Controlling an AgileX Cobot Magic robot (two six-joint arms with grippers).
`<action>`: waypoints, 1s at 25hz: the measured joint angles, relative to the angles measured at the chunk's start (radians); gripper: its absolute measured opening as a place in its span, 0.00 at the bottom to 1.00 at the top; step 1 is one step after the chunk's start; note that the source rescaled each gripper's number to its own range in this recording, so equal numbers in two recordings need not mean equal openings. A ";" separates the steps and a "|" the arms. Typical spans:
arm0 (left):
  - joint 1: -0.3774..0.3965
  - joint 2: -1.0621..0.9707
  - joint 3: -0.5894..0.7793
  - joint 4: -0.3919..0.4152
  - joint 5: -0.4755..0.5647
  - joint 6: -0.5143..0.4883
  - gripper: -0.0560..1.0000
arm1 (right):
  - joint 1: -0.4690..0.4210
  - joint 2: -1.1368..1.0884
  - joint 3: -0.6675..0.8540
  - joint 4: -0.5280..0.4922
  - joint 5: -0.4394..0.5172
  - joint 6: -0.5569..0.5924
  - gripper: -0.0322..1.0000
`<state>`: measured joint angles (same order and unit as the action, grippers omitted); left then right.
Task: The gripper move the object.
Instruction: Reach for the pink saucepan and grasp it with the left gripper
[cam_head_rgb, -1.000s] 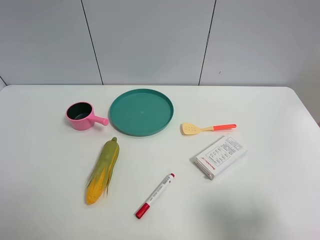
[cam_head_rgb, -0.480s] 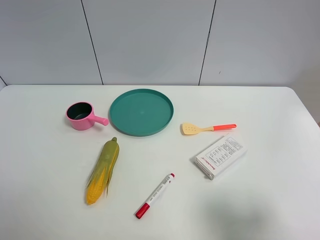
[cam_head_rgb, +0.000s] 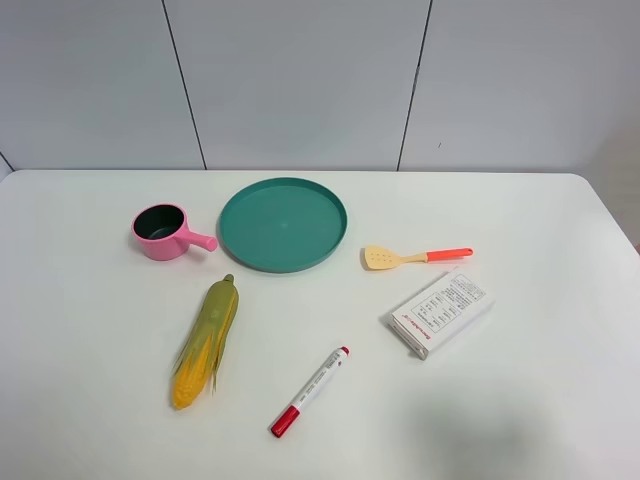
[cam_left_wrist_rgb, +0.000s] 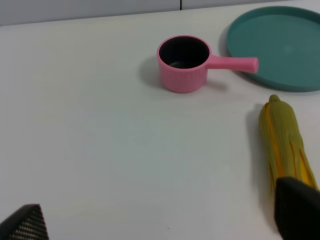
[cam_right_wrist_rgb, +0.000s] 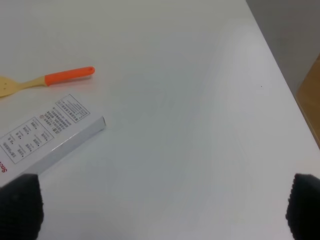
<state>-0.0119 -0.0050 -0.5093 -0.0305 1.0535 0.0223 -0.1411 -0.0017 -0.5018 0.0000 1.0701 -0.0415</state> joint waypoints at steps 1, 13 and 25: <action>0.000 0.000 0.000 0.000 0.000 0.000 0.90 | 0.000 0.000 0.000 0.000 0.000 0.000 1.00; 0.000 0.264 -0.067 -0.048 -0.058 -0.010 0.90 | 0.000 0.000 0.000 0.000 0.000 0.000 1.00; 0.000 0.830 -0.269 -0.049 -0.390 -0.002 0.90 | 0.000 0.000 0.000 0.000 0.000 0.000 1.00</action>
<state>-0.0119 0.8248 -0.7784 -0.0799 0.6635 0.0199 -0.1411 -0.0017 -0.5018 0.0000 1.0701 -0.0415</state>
